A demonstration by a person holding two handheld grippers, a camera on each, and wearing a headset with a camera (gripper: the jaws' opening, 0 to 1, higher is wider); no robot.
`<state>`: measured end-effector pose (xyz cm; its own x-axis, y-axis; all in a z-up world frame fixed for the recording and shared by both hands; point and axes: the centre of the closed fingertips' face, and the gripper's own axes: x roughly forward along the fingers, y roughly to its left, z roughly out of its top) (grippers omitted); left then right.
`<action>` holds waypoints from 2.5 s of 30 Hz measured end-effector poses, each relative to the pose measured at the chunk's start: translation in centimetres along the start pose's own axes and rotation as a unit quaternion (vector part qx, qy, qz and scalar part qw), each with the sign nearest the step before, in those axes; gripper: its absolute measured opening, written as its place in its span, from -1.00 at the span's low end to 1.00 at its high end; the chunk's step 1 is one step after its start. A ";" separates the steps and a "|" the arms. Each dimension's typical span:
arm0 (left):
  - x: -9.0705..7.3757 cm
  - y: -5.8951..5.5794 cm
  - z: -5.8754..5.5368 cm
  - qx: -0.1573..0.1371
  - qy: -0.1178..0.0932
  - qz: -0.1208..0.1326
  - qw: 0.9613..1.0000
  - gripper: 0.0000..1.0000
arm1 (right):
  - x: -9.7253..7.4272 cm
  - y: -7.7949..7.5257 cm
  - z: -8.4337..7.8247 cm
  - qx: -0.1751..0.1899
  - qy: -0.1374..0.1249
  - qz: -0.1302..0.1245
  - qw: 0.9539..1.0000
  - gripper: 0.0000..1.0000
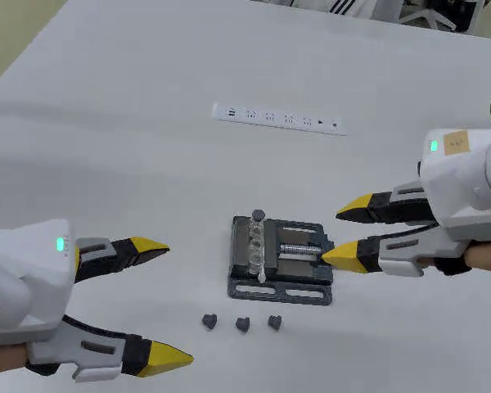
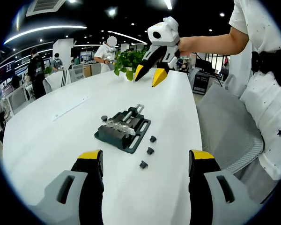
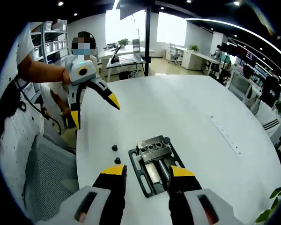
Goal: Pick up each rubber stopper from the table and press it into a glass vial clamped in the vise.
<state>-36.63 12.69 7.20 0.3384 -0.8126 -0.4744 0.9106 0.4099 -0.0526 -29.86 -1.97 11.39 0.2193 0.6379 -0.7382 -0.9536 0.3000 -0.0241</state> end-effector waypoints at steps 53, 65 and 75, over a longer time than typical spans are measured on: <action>7.4 0.6 -7.6 0.183 0.180 -0.122 0.959 -0.84 | -3.8 2.8 -6.7 0.108 -0.064 -0.034 0.991 -0.12; 7.6 0.7 -7.8 0.186 0.183 -0.124 0.957 -0.91 | -3.8 2.8 -6.8 0.110 -0.062 -0.034 0.991 -0.13; 7.7 0.6 -7.6 0.165 0.183 -0.114 0.962 -0.92 | -3.3 3.3 -6.1 0.106 -0.066 -0.025 0.992 -0.15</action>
<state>-35.35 9.86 -3.18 0.0696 -0.6407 -0.7646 0.9975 0.0345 0.0619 -34.94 -7.42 9.63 0.3030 0.7022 -0.6443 -0.8798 0.4660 0.0941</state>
